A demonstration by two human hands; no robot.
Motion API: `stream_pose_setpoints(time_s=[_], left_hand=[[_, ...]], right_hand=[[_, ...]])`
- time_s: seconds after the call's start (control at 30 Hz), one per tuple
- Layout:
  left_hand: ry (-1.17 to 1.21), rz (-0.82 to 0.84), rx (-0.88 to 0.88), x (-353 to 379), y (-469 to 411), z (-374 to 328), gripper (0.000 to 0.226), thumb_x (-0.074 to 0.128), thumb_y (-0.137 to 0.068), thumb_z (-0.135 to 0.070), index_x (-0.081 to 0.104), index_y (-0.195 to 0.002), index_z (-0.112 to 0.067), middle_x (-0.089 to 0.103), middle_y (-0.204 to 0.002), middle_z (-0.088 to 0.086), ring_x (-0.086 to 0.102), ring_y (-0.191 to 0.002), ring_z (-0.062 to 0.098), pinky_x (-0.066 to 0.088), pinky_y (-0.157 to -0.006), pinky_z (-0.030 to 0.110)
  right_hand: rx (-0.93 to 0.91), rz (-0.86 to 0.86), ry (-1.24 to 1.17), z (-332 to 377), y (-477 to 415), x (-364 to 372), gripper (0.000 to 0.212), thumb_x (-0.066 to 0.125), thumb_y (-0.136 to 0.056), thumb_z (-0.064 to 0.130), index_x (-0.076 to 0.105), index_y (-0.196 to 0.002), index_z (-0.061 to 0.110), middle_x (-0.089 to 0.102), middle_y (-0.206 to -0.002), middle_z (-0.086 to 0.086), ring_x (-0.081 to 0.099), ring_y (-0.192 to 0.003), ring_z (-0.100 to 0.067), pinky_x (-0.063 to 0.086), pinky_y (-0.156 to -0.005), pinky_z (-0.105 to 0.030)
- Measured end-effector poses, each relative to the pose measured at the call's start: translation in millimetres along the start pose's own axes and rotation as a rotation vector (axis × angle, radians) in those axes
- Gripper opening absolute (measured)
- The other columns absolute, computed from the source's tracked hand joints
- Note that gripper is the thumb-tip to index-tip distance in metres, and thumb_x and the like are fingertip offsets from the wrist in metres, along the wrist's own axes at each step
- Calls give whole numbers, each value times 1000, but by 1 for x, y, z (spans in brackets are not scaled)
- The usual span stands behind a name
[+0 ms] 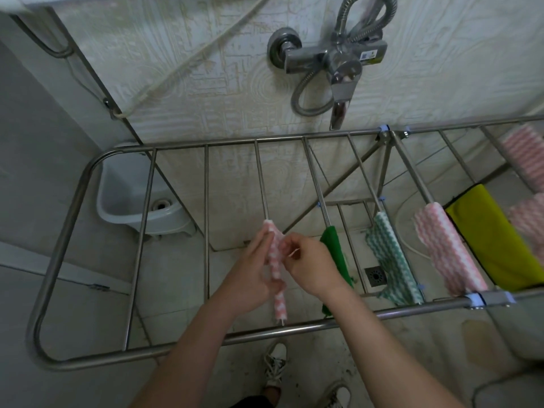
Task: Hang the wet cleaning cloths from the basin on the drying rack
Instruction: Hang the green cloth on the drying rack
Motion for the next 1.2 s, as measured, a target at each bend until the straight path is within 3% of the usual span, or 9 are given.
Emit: stream_pose_setpoints(time_s=[0.13, 0.23, 0.3, 0.4, 0.57, 0.73, 0.9, 1.07, 1.2], left_hand=[[-19, 23, -46, 3, 1, 8, 110, 76, -75, -26, -6, -148, -42, -12, -150, -37, 22, -142, 13, 43, -104, 47], [-52, 29, -54, 5, 1, 8, 113, 76, -75, -24, -9, -145, -48, -12, -149, -38, 25, -141, 16, 45, -102, 48], [-61, 27, -49, 5, -1, 8, 112, 76, -74, -24, -8, -145, -48, -8, -152, -33, 27, -140, 16, 44, -103, 46], [-128, 20, -25, 5, -5, 7, 108, 74, -72, -33, -2, -148, -42, 4, -156, -22, 29, -140, 15, 41, -106, 44], [-328, 18, -101, 2, -5, 4, 109, 72, -79, -34, -9, -150, -26, -13, -158, -15, 9, -145, 14, 19, -118, 37], [-380, -257, 33, -11, -10, -53, 58, 60, -88, -26, 38, -141, -19, 33, -149, 2, 39, -131, 24, 33, -106, 34], [-224, -362, 233, 9, -11, -118, 21, 56, -90, -14, 64, -107, -24, 59, -101, -11, 54, -81, -1, 41, -70, 10], [-106, -294, 283, 60, -14, -163, 17, 56, -92, -18, 70, -101, -20, 69, -85, -5, 64, -76, 12, 54, -68, 29], [-61, -147, 390, 130, -15, -209, 18, 60, -88, -13, 72, -96, -24, 70, -74, -6, 65, -67, 11, 55, -66, 38]], right_hand=[[-21, -352, 489, 5, 22, -59, 35, 57, -88, 15, 54, -123, 17, 54, -115, -9, 47, -107, -25, 46, -85, -34], [216, -239, 467, -33, 30, -73, 51, 55, -92, 22, 35, -139, 16, 47, -128, -15, 48, -115, -30, 46, -86, -39], [295, -115, 478, -54, 31, -65, 42, 52, -95, 22, 41, -133, 13, 56, -122, -15, 57, -107, -30, 47, -79, -37], [253, -170, 484, -57, 36, -65, 22, 54, -94, 23, 55, -112, 12, 67, -104, -12, 63, -94, -30, 51, -71, -34], [197, -211, 396, -55, 43, -71, 25, 57, -93, 31, 59, -114, 17, 70, -99, -7, 66, -87, -24, 56, -70, -36], [178, -262, 207, -66, 62, -98, 36, 55, -95, 30, 56, -130, 19, 71, -101, -2, 58, -76, -8, 45, -70, -21], [192, -287, -42, -86, 84, -122, 22, 55, -94, 22, 67, -113, 18, 71, -100, -2, 66, -92, -15, 53, -86, -34], [154, -394, -132, -103, 120, -163, 15, 56, -93, 12, 69, -93, 20, 70, -78, 3, 63, -67, 5, 51, -68, -17], [171, -549, -232, -130, 170, -208, 30, 57, -91, 5, 64, -72, 28, 66, -61, 3, 60, -55, -7, 52, -65, -27]])
Point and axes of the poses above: each hand's wrist, its own y-axis away from the middle knuckle, its own x-axis out of the palm, z = x × y, the point moved 10 cm from there along -y, towards the middle knuckle
